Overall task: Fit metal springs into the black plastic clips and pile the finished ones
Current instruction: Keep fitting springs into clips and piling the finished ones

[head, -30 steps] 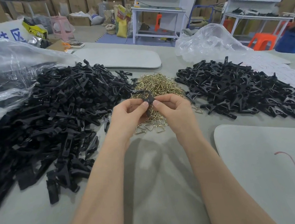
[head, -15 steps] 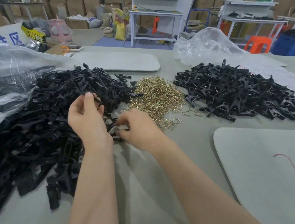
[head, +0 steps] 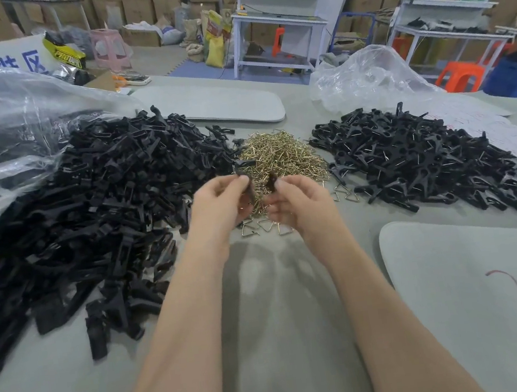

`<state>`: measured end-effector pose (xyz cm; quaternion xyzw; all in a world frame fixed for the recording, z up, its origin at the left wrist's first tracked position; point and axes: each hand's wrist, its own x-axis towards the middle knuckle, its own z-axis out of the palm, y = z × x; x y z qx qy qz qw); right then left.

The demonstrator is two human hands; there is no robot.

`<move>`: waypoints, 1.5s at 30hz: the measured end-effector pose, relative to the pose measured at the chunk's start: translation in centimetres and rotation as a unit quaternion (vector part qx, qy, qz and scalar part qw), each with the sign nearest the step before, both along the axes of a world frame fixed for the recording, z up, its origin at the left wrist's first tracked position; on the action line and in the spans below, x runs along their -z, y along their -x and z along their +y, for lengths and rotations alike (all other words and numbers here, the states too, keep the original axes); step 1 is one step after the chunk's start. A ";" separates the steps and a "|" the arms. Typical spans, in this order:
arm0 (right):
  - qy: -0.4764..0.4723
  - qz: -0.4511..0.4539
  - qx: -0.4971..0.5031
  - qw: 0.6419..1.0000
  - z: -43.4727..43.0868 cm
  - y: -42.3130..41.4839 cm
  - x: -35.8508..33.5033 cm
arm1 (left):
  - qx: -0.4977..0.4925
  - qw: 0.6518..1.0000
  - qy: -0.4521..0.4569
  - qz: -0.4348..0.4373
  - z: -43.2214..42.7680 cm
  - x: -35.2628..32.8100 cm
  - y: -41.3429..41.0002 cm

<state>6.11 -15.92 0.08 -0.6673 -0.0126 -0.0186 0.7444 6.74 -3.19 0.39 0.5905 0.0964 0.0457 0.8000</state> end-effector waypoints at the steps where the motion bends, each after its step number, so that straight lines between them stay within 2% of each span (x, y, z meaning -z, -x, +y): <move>1: -0.025 0.008 0.006 1.000 -0.1 0.0 0.1 | 0.026 1.000 -0.009 0.002 -0.3 0.0 0.1; 5: -0.004 0.023 0.011 1.000 -0.2 -0.3 0.2 | 0.065 0.998 -0.023 -0.002 -0.8 0.1 0.4; 10: -0.033 0.008 0.002 0.999 -1.0 -0.2 0.3 | 0.054 0.998 -0.025 -0.016 -0.7 0.1 0.5; 13: -0.019 -0.011 -0.014 1.000 -1.1 -0.1 0.3 | 0.048 0.998 -0.032 -0.012 -0.7 0.2 0.5; 17: 0.038 -0.040 -0.016 0.998 -0.8 -0.2 0.3 | 0.045 0.998 -0.046 -0.025 -0.7 0.4 0.4; 20: 0.092 -0.070 0.026 0.993 -0.4 -0.3 0.5 | 0.056 0.997 -0.048 -0.032 -0.8 0.5 0.3; 24: 0.242 -0.143 0.085 0.956 0.3 0.1 0.6 | 0.054 0.997 -0.044 -0.030 -0.9 0.5 0.2; 27: 0.288 -0.168 0.084 0.939 0.5 0.2 0.5 | 0.039 0.998 -0.030 -0.027 -0.9 0.5 0.2; 31: 0.261 -0.152 0.081 0.950 0.3 0.2 0.4 | 0.043 0.998 -0.026 -0.030 -0.7 0.5 0.3; 37: 0.121 -0.119 0.101 0.980 0.2 0.2 0.2 | 0.054 0.998 -0.006 -0.026 -1.2 0.3 0.4; 45: 0.116 -0.124 0.099 0.980 0.1 0.3 0.1 | 0.056 0.997 -0.017 -0.045 -1.1 0.4 0.5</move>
